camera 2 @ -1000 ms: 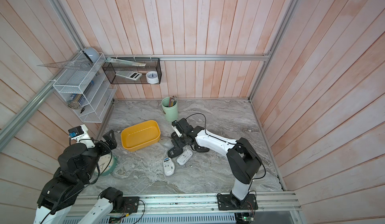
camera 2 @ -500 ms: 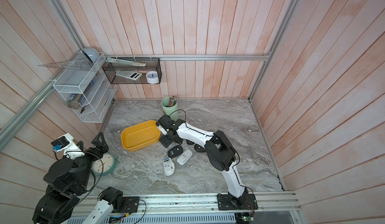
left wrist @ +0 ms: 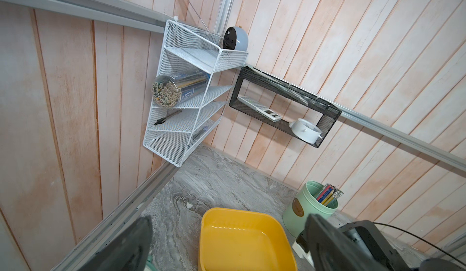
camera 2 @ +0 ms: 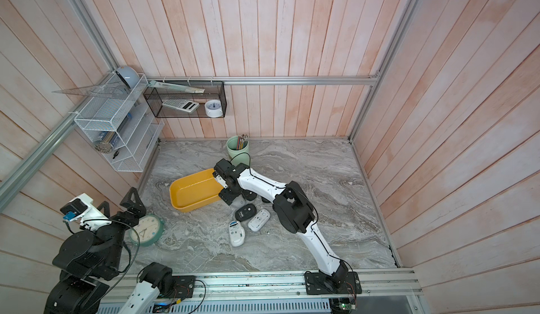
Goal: Put the mouse in the storage box
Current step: Pick up the mouse from the center of the board.
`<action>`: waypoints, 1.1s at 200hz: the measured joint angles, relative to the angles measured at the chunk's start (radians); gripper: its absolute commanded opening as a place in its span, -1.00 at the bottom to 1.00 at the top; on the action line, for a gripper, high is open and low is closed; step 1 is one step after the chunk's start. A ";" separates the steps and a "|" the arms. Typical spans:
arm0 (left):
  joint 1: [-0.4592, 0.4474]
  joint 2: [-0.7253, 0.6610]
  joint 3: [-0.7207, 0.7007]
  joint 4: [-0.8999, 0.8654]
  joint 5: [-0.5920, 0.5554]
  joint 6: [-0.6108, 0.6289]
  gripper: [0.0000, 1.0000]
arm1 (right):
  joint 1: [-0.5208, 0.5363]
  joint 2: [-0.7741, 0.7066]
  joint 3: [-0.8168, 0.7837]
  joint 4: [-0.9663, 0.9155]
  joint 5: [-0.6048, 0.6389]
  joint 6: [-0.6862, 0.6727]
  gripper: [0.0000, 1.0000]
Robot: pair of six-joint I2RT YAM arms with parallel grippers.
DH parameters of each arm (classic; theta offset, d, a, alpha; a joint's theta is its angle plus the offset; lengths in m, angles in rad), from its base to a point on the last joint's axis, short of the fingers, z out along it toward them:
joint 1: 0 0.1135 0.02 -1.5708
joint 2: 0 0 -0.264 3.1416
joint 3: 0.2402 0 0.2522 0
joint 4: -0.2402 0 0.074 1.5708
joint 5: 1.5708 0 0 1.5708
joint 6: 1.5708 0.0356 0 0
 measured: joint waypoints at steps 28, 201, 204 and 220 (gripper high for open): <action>0.018 0.000 0.000 0.000 0.000 0.001 1.00 | 0.011 0.058 0.068 -0.056 0.003 0.000 0.51; 0.039 0.000 0.000 0.000 0.000 0.001 1.00 | 0.045 -0.053 -0.014 -0.166 0.067 0.004 0.23; 0.039 0.000 0.000 0.000 0.000 0.001 1.00 | 0.045 -0.062 -0.017 -0.165 0.067 0.005 0.23; 0.039 0.000 0.000 0.000 0.000 0.001 1.00 | 0.045 -0.110 -0.021 -0.162 0.074 0.009 0.22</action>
